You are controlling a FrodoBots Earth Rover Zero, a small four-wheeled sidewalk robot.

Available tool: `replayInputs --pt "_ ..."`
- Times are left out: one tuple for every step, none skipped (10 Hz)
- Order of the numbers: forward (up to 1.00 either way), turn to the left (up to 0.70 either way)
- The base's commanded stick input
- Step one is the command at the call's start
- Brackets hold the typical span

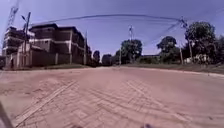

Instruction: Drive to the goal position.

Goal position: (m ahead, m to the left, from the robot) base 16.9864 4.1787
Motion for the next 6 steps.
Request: replayInputs --pt "0.30 0.00" --pt "0.30 0.00" --pt "0.30 0.00" --pt "0.30 0.00" --pt "0.30 0.00" --pt "0.30 0.00"
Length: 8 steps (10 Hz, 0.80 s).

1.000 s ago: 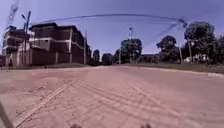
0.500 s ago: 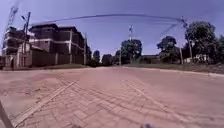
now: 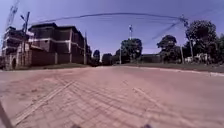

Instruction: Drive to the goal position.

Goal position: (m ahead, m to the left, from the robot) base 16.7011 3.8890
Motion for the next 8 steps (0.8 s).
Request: replayInputs --pt "0.30 0.00" --pt "0.30 0.00" --pt "0.30 0.00" --pt "0.30 0.00" --pt "0.30 0.00" --pt "0.30 0.00" --pt "0.30 0.00" --pt "0.30 0.00"
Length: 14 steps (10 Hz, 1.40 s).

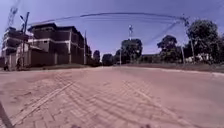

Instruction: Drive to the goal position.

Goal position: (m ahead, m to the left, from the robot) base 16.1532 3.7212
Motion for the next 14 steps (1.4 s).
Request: replayInputs --pt "0.30 0.00" --pt "0.30 0.00" --pt "0.30 0.00" --pt "0.30 0.00" --pt "0.30 0.00" --pt "0.30 0.00" --pt "0.30 0.00" --pt "0.30 0.00" --pt "0.30 0.00" --pt "0.30 0.00" --pt "0.30 0.00" --pt "0.30 0.00" --pt "0.30 0.00" --pt "0.30 0.00"
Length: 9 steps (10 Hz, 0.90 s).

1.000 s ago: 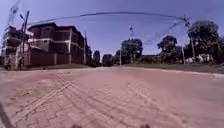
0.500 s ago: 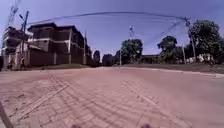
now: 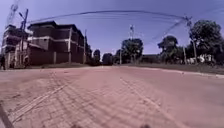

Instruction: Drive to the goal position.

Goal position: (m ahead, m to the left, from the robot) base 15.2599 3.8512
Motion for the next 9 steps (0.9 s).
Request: replayInputs --pt "0.30 0.00" --pt "0.30 0.00" --pt "0.30 0.00" --pt "0.30 0.00" --pt "0.30 0.00" --pt "0.30 0.00" --pt "0.30 0.00" --pt "0.30 0.00" --pt "0.30 0.00"
